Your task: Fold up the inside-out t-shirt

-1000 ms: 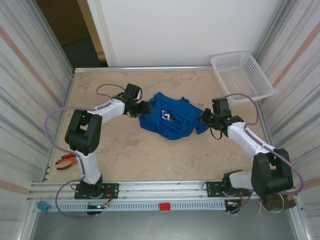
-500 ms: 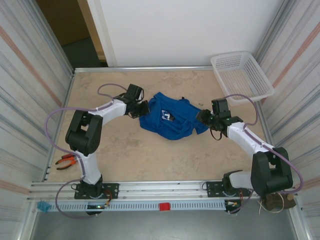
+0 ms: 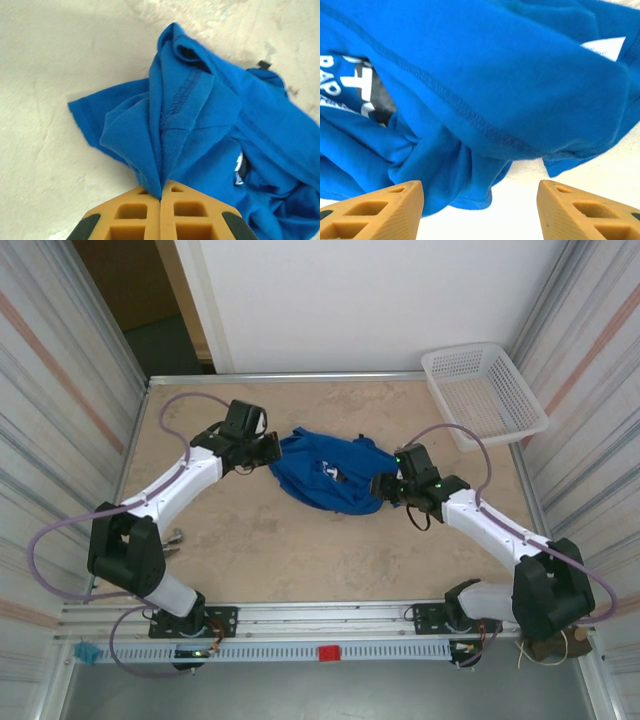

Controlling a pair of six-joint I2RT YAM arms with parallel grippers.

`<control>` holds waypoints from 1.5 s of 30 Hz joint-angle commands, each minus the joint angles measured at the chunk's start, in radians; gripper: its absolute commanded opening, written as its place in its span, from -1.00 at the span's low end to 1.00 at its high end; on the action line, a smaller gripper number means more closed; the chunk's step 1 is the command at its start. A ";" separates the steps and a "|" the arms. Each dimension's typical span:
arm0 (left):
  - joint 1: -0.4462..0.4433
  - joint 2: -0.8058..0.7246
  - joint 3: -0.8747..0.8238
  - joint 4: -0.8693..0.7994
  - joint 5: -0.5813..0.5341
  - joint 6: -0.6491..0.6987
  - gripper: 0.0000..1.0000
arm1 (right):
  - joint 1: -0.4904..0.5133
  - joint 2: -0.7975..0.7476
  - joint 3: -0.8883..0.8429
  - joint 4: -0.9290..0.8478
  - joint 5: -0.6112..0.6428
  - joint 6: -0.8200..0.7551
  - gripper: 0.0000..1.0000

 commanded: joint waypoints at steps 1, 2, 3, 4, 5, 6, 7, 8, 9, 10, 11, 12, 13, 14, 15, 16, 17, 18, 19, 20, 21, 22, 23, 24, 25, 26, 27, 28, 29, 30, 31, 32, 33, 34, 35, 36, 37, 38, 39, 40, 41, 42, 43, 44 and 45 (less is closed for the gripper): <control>0.022 -0.024 -0.041 -0.047 -0.025 0.029 -1.00 | 0.016 0.045 0.023 -0.045 0.077 -0.058 0.16; 0.027 -0.026 -0.046 -0.046 -0.023 0.029 -1.00 | 0.017 0.061 0.023 -0.043 0.092 -0.061 0.15; 0.030 -0.028 -0.048 -0.046 -0.023 0.032 -1.00 | 0.015 0.077 0.023 -0.042 0.107 -0.066 0.12; 0.030 -0.028 -0.047 -0.044 -0.023 0.030 -1.00 | 0.011 0.092 0.025 -0.040 0.123 -0.073 0.11; 0.033 -0.027 -0.047 -0.044 -0.022 0.032 -1.00 | 0.005 0.106 0.027 -0.036 0.134 -0.078 0.10; 0.034 -0.026 -0.048 -0.043 -0.021 0.032 -1.00 | -0.002 0.117 0.031 -0.034 0.137 -0.082 0.08; 0.036 -0.026 -0.050 -0.041 -0.020 0.032 -1.00 | -0.011 0.126 0.036 -0.030 0.138 -0.087 0.08; 0.035 -0.026 -0.050 -0.040 -0.020 0.032 -1.00 | -0.020 0.134 0.041 -0.027 0.138 -0.089 0.07; 0.037 -0.027 -0.049 -0.039 -0.018 0.034 -1.00 | -0.031 0.142 0.046 -0.022 0.136 -0.094 0.07; 0.037 -0.028 -0.051 -0.036 -0.017 0.035 -1.00 | -0.042 0.150 0.054 -0.018 0.131 -0.099 0.07; 0.037 -0.028 -0.050 -0.034 -0.017 0.034 -1.00 | -0.052 0.159 0.063 -0.013 0.124 -0.103 0.07; 0.037 -0.027 -0.052 -0.033 -0.016 0.035 -1.00 | -0.062 0.174 0.073 -0.010 0.119 -0.105 0.07; 0.037 -0.026 -0.053 -0.031 -0.015 0.033 -1.00 | -0.069 0.189 0.086 -0.006 0.115 -0.110 0.07; 0.038 -0.025 -0.052 -0.030 -0.013 0.032 -1.00 | -0.075 0.203 0.096 -0.003 0.114 -0.111 0.06; 0.039 -0.024 -0.052 -0.030 -0.012 0.032 -1.00 | -0.079 0.219 0.107 0.001 0.112 -0.114 0.06; 0.038 -0.023 -0.053 -0.028 -0.011 0.031 -1.00 | -0.084 0.233 0.117 0.005 0.109 -0.117 0.05; 0.038 -0.022 -0.051 -0.026 -0.009 0.031 -1.00 | -0.088 0.252 0.127 0.011 0.105 -0.119 0.04; 0.038 -0.022 -0.053 -0.026 -0.008 0.031 -1.00 | -0.093 0.271 0.138 0.017 0.098 -0.121 0.02; 0.038 -0.020 -0.052 -0.024 -0.007 0.031 -1.00 | -0.098 0.290 0.149 0.022 0.088 -0.123 -0.02; 0.038 -0.020 -0.053 -0.025 -0.007 0.030 -1.00 | -0.103 0.307 0.156 0.025 0.080 -0.121 -0.07; 0.038 -0.020 -0.053 -0.024 -0.007 0.030 -1.00 | -0.108 0.324 0.165 0.030 0.068 -0.123 -0.21; 0.039 -0.020 -0.053 -0.025 -0.009 0.029 -1.00 | -0.112 0.338 0.173 0.033 0.053 -0.127 -0.42; 0.038 -0.020 -0.052 -0.024 -0.008 0.029 -1.00 | -0.117 0.344 0.179 0.035 0.040 -0.131 -0.64; 0.041 -0.022 -0.051 -0.026 -0.009 0.029 -1.00 | -0.122 0.342 0.186 0.034 0.026 -0.140 -0.90; 0.043 -0.023 -0.048 -0.031 -0.006 0.029 -1.00 | -0.127 0.331 0.193 0.024 0.014 -0.146 -1.00; 0.049 -0.026 -0.043 -0.033 -0.003 0.032 -1.00 | -0.132 0.310 0.199 0.015 0.006 -0.152 -1.00; 0.060 -0.031 -0.031 -0.039 0.000 0.037 -1.00 | -0.141 0.276 0.207 0.003 -0.006 -0.158 -1.00; 0.073 -0.036 -0.009 -0.049 0.008 0.044 -1.00 | -0.153 0.235 0.218 -0.013 -0.018 -0.160 -1.00; 0.089 -0.041 0.017 -0.062 0.015 0.050 -1.00 | -0.167 0.193 0.235 -0.028 -0.032 -0.160 -1.00; 0.108 -0.047 0.049 -0.075 0.022 0.056 -1.00 | -0.184 0.144 0.259 -0.046 -0.053 -0.158 -1.00; 0.125 -0.054 0.085 -0.084 0.030 0.060 -1.00 | -0.198 0.099 0.283 -0.060 -0.067 -0.156 -1.00; 0.145 -0.062 0.131 -0.091 0.045 0.062 -1.00 | -0.217 0.053 0.319 -0.073 -0.080 -0.152 -1.00; 0.164 -0.068 0.183 -0.100 0.061 0.060 -1.00 | -0.235 0.013 0.365 -0.091 -0.099 -0.146 -1.00; 0.176 -0.072 0.234 -0.112 0.072 0.058 -1.00 | -0.251 -0.016 0.412 -0.108 -0.115 -0.143 -1.00; 0.190 -0.074 0.296 -0.123 0.086 0.054 -1.00 | -0.266 -0.040 0.471 -0.129 -0.134 -0.137 -1.00; 0.200 -0.076 0.361 -0.136 0.100 0.048 -1.00 | -0.278 -0.063 0.529 -0.141 -0.150 -0.131 -1.00; 0.205 -0.078 0.416 -0.144 0.110 0.043 -1.00 | -0.286 -0.079 0.578 -0.149 -0.160 -0.124 -1.00; 0.209 -0.080 0.483 -0.155 0.119 0.037 -1.00 | -0.295 -0.098 0.635 -0.158 -0.174 -0.114 -1.00; 0.211 -0.085 0.546 -0.163 0.124 0.031 -1.00 | -0.303 -0.114 0.689 -0.163 -0.184 -0.108 -1.00; 0.211 -0.091 0.595 -0.169 0.126 0.026 -1.00 | -0.306 -0.127 0.733 -0.166 -0.186 -0.100 -1.00; 0.211 -0.101 0.643 -0.170 0.131 0.016 -1.00 | -0.313 -0.140 0.784 -0.170 -0.195 -0.093 -1.00; 0.211 -0.113 0.683 -0.166 0.138 0.006 -1.00 | -0.317 -0.151 0.831 -0.172 -0.198 -0.090 -1.00; 0.211 -0.126 0.710 -0.158 0.145 -0.002 -1.00 | -0.318 -0.161 0.868 -0.172 -0.195 -0.086 -1.00; 0.211 -0.144 0.731 -0.149 0.149 -0.014 -1.00 | -0.319 -0.173 0.907 -0.171 -0.189 -0.085 -1.00; 0.210 -0.167 0.740 -0.131 0.153 -0.025 -1.00 | -0.319 -0.183 0.936 -0.170 -0.182 -0.086 -1.00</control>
